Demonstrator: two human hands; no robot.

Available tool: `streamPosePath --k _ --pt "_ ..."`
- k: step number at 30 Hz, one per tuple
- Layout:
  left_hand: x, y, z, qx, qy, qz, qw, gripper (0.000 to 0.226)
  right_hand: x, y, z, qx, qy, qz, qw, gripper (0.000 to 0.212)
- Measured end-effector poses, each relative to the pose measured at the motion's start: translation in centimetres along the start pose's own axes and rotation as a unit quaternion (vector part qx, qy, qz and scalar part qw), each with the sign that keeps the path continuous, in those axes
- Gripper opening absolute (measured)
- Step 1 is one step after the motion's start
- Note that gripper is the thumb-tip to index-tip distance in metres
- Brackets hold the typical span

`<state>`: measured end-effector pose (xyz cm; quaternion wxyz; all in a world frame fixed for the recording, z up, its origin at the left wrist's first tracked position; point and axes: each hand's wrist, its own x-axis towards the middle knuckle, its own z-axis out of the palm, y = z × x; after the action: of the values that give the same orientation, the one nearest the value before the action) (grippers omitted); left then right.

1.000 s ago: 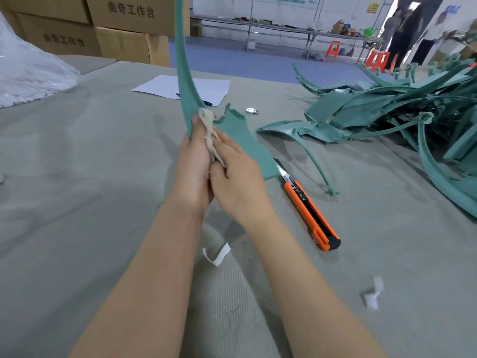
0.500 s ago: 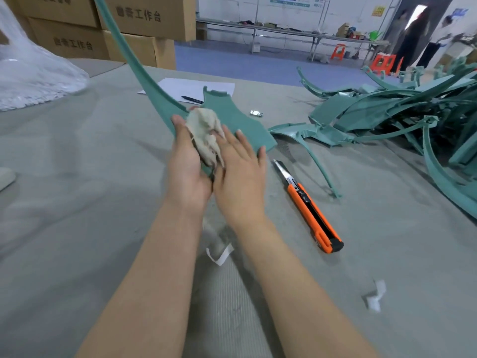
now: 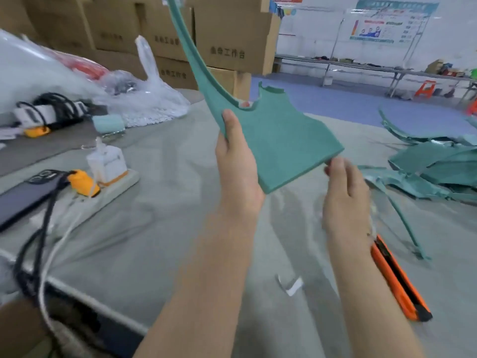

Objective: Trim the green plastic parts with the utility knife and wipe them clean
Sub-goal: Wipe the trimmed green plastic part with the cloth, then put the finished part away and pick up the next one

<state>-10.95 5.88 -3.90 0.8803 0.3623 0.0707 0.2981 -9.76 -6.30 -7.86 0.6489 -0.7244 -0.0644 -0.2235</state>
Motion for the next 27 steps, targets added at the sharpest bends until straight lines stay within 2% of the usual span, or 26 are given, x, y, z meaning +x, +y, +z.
streamPosePath --k 2,3,7,9,12,15,17,19,22,24,26,27 --pt "-0.1 3.0 -1.0 0.009 0.053 0.074 0.996 0.037 -2.0 -2.5 3.8 0.195 -0.142 0.102 0.965 0.029" --pt "-0.2 4.7 -1.9 0.015 0.078 0.110 0.991 0.034 -3.1 -3.5 5.9 0.229 -0.208 0.130 0.942 0.028" --pt "-1.2 11.7 -8.3 0.028 0.188 0.234 0.953 0.019 -8.6 -7.2 13.9 0.224 -0.364 0.156 0.891 0.018" --pt "-2.2 15.1 -12.5 0.025 0.254 0.285 0.924 0.017 -12.0 -8.6 17.6 0.199 -0.426 0.139 0.872 0.024" --pt "-4.0 19.8 -19.5 0.005 0.361 0.328 0.873 0.031 -17.8 -10.3 23.0 0.164 -0.507 0.082 0.842 0.033" --pt "-6.9 22.8 -26.9 0.025 0.473 0.341 0.812 0.035 -24.3 -10.8 27.6 0.121 -0.595 0.039 0.794 0.019" --pt "-9.1 23.2 -31.3 0.030 0.523 0.331 0.785 0.026 -28.3 -10.1 29.9 0.071 -0.665 0.063 0.741 0.016" --pt "-11.1 22.4 -35.6 0.011 0.568 0.276 0.775 0.029 -32.0 -8.4 31.4 -0.005 -0.715 0.098 0.692 0.031" --pt "-13.6 19.3 -41.1 -0.063 0.607 0.118 0.784 0.041 -35.9 -5.1 32.0 -0.128 -0.743 0.080 0.652 0.050" --pt "-14.6 17.4 -42.8 -0.091 0.616 0.029 0.782 0.044 -37.3 -3.2 31.5 -0.169 -0.762 0.089 0.619 0.058" --pt "-14.5 16.6 -43.0 -0.084 0.630 0.000 0.772 0.051 -37.6 -2.1 31.2 -0.187 -0.778 0.081 0.595 0.061" --pt "-14.0 16.7 -42.6 -0.061 0.631 0.002 0.773 0.054 -37.5 -2.0 31.2 -0.182 -0.778 0.079 0.596 0.059"
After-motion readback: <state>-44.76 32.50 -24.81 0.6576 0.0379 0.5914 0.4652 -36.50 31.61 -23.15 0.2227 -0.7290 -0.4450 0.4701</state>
